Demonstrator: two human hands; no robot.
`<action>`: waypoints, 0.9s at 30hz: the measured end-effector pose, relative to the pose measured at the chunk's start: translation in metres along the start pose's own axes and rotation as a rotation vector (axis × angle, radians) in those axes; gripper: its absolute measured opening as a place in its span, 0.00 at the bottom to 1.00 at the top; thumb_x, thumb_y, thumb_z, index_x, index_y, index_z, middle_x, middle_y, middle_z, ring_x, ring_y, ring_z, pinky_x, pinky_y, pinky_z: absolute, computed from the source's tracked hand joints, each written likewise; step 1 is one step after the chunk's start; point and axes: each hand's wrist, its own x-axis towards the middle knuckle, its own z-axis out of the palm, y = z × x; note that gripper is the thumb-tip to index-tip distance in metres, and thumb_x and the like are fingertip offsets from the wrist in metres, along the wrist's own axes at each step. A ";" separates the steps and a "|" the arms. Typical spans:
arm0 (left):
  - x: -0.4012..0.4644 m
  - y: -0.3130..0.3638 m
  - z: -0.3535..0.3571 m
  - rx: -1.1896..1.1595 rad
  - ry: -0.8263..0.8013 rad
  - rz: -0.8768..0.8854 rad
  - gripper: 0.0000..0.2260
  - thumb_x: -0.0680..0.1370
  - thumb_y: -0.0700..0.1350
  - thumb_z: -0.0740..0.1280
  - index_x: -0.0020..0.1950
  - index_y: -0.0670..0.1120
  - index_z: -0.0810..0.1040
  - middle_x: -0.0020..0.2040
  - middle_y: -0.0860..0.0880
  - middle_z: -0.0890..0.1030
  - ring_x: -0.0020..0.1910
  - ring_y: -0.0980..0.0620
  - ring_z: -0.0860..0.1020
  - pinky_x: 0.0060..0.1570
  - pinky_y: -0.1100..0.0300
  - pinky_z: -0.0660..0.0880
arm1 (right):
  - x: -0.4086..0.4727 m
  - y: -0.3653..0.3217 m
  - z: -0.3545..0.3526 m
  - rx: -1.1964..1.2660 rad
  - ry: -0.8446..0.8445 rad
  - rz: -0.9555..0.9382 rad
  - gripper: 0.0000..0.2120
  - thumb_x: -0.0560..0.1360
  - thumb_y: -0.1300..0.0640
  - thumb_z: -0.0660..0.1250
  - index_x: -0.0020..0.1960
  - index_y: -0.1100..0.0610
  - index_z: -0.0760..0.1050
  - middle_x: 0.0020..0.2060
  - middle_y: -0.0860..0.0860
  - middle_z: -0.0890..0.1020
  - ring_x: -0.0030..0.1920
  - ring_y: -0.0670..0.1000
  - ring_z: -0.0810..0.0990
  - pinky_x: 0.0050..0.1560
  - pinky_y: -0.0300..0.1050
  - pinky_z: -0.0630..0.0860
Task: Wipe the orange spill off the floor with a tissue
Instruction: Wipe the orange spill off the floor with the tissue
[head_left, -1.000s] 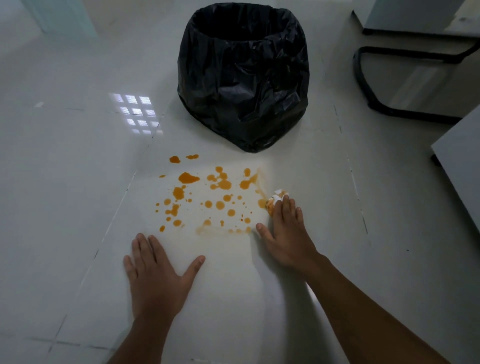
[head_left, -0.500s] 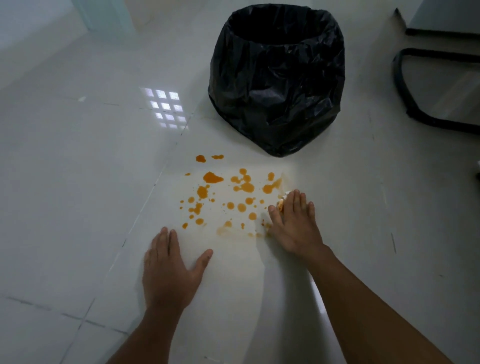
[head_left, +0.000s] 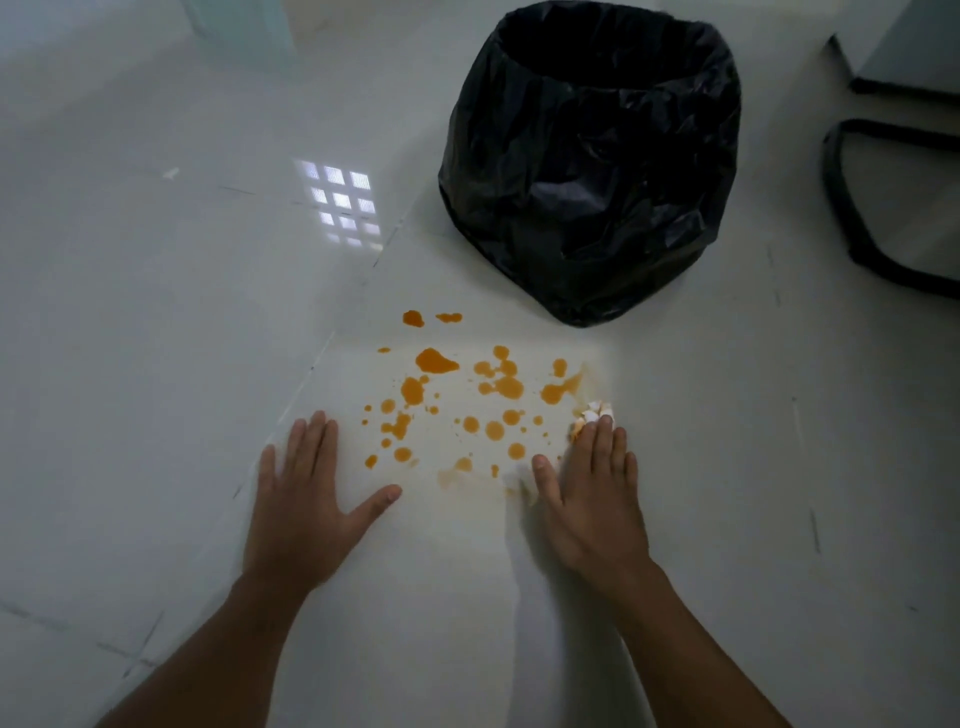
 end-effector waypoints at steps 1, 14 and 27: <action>0.001 -0.001 0.002 0.003 -0.003 0.002 0.54 0.70 0.80 0.40 0.80 0.40 0.57 0.81 0.44 0.57 0.81 0.45 0.54 0.78 0.41 0.52 | 0.002 -0.003 0.002 -0.022 0.009 0.012 0.41 0.79 0.33 0.43 0.80 0.59 0.36 0.79 0.55 0.37 0.79 0.52 0.35 0.77 0.48 0.34; -0.008 0.000 -0.003 0.011 -0.042 0.020 0.53 0.71 0.79 0.40 0.81 0.40 0.54 0.82 0.44 0.53 0.81 0.48 0.52 0.79 0.42 0.51 | 0.056 -0.010 -0.006 0.076 -0.006 0.065 0.40 0.80 0.34 0.44 0.80 0.59 0.38 0.80 0.55 0.39 0.79 0.52 0.36 0.77 0.49 0.34; -0.005 -0.003 -0.002 -0.037 -0.027 0.031 0.50 0.73 0.77 0.44 0.80 0.40 0.56 0.82 0.44 0.56 0.81 0.48 0.53 0.79 0.42 0.51 | 0.105 -0.018 -0.017 0.020 -0.048 -0.265 0.32 0.83 0.40 0.45 0.81 0.57 0.49 0.80 0.53 0.50 0.80 0.49 0.42 0.78 0.48 0.37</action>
